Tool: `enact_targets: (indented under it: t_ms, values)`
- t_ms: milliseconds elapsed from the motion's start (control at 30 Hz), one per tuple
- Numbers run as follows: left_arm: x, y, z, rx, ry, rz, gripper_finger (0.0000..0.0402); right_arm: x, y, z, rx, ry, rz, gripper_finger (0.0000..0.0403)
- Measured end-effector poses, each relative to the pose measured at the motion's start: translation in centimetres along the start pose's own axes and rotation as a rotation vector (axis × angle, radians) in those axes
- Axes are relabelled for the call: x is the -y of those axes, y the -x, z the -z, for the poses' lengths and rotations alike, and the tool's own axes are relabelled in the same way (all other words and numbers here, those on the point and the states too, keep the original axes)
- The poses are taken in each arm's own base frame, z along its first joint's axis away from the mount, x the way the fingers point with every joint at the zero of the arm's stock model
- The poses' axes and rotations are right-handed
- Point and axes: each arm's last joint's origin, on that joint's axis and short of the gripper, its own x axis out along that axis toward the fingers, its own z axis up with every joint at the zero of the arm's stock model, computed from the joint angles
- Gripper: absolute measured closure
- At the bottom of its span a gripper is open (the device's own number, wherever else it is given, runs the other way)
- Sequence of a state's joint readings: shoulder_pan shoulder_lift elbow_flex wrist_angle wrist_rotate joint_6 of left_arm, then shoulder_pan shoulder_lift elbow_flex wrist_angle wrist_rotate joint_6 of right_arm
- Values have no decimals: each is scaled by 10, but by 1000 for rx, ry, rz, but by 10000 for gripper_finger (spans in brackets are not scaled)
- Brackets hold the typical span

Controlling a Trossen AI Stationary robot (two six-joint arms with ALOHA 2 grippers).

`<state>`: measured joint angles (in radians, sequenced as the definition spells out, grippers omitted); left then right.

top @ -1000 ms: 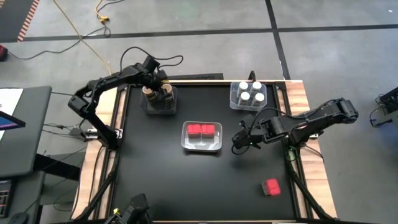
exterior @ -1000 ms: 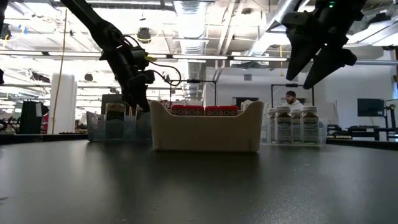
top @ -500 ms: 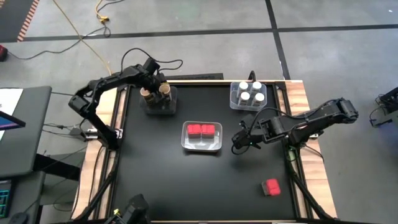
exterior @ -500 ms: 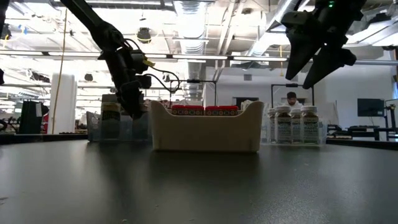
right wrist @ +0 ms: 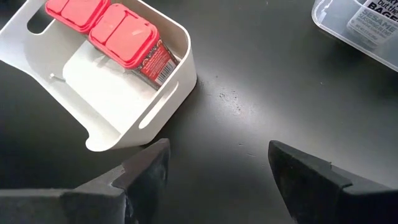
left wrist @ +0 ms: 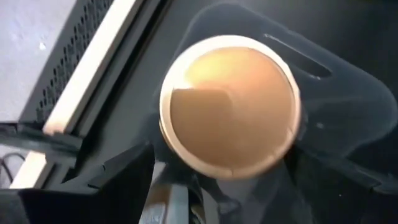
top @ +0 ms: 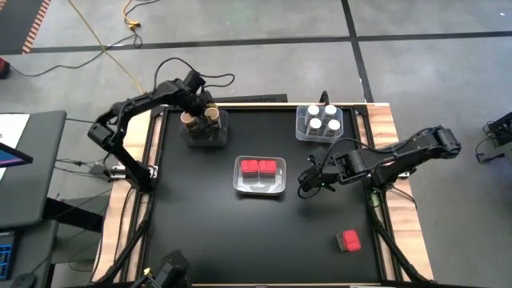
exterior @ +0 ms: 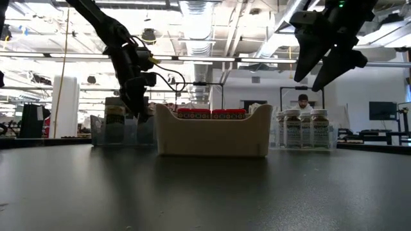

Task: Sort spices by type
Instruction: Put the golden seasoning bottle into the black bin, then put the red seasoning can into the gray bin

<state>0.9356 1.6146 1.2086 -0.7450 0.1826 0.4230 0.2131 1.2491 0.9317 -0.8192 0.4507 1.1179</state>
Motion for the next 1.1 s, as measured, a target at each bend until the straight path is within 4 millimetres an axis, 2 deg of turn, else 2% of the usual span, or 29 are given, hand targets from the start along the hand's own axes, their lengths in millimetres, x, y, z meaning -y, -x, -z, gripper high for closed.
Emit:
enact_targets:
  t_ms: [267, 500, 633, 900, 1000, 1100]
  values:
    - [4, 19, 0, -46, 54, 20, 58, 0, 0, 0, -1, 2, 2, 102]
    - [15, 58, 3, 47, 94, -17, 58, 0, 0, 0, -1, 17, 2, 102]
    - [20, 77, 10, 44, 130, -81, 58, 0, 0, 0, -1, 22, 2, 102]
    - [25, 88, 19, 1, 315, -99, 58, 0, 0, 1, -7, 31, 0, 102]
    - [35, 96, 19, 27, 342, -93, 58, 1, 4, 3, -19, 38, -6, 102]
    - [51, 112, 19, 88, 330, -88, 58, 1, 17, 4, -19, 25, -25, 102]
